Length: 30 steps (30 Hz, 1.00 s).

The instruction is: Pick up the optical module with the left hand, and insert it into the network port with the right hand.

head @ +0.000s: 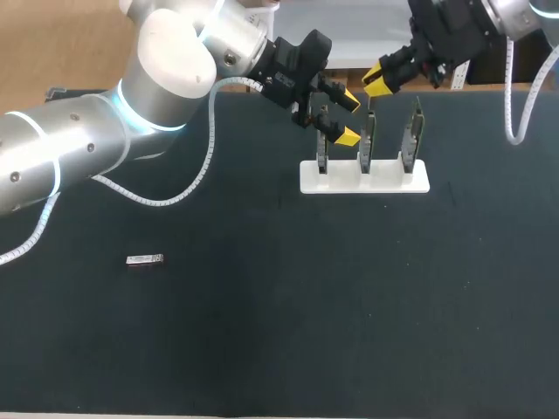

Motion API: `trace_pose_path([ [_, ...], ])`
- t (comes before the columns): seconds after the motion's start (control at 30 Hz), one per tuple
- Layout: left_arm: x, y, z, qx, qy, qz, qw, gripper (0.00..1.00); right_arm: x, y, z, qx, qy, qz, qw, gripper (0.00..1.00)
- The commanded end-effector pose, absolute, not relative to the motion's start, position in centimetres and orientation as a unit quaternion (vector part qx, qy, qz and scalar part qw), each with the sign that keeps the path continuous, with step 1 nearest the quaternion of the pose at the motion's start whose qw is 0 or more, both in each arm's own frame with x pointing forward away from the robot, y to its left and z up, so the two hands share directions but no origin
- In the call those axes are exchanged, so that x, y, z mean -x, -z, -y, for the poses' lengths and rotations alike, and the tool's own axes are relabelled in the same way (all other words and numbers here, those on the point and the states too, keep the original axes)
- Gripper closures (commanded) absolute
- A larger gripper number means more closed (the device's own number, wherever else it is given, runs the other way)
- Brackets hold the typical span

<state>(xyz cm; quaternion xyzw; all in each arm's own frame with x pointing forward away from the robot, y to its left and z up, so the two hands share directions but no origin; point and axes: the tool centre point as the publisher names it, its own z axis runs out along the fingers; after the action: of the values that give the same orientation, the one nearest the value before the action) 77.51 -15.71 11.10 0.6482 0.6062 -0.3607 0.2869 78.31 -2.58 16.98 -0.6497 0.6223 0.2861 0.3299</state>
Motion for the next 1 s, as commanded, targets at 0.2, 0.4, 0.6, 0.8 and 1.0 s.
trace_pose_path([
  [0.2, -77.68, -11.12, 15.78, -0.649, 0.360, -0.606, 0.285, 0.00, -78.19, -16.66, 2.61, 0.651, -0.286, -0.623, 0.327, 1.00],
  [0.4, -77.68, -11.12, 15.78, -0.649, 0.360, -0.606, 0.285, 0.00, -78.18, -16.43, 2.57, 0.650, -0.289, -0.624, 0.323, 1.00],
  [0.6, -77.68, -11.12, 15.78, -0.649, 0.360, -0.606, 0.285, 0.00, -78.29, -16.77, 2.50, 0.650, -0.286, -0.623, 0.328, 1.00],
  [0.8, -77.68, -11.12, 15.78, -0.649, 0.360, -0.606, 0.285, 0.00, -78.44, -17.08, 2.43, 0.650, -0.283, -0.621, 0.334, 1.00],
  [1.0, -77.68, -11.12, 15.78, -0.649, 0.360, -0.606, 0.285, 0.00, -78.52, -16.82, 2.31, 0.650, -0.283, -0.622, 0.332, 1.00],
])
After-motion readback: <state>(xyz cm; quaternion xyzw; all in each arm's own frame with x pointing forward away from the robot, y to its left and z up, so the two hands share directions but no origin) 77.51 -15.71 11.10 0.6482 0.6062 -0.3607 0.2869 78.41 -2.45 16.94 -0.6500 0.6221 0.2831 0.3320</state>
